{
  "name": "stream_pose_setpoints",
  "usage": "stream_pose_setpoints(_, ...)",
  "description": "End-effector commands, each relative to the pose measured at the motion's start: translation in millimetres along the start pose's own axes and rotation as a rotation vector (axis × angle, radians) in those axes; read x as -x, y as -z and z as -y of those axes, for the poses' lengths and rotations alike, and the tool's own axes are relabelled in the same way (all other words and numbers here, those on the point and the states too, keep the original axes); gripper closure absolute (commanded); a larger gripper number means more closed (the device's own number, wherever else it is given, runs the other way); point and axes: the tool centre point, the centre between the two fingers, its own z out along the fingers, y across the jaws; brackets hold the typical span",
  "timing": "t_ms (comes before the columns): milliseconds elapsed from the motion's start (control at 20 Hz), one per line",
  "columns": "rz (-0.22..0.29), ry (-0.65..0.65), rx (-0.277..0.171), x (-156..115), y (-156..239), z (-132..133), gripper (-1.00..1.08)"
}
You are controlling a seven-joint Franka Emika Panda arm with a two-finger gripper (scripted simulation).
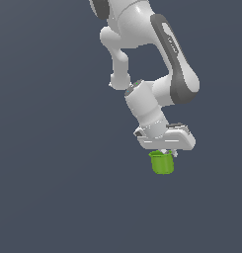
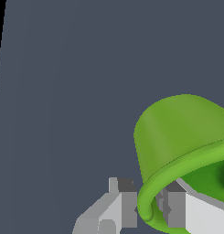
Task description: Pick up the object and move it to a goal position.
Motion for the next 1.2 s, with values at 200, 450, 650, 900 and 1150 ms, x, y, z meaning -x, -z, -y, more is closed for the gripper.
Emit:
stream_pose_setpoints(200,-0.045,0.054,-0.066,2,3,23,1.08)
stream_pose_setpoints(450,-0.072,0.088,-0.107,5,4,36,1.08)
stream_pose_setpoints(650,-0.090,0.112,-0.136,7,6,45,1.08)
stream_pose_setpoints(900,-0.110,0.137,-0.169,9,8,56,1.08)
stream_pose_setpoints(1150,-0.128,0.159,-0.196,11,11,64,1.08)
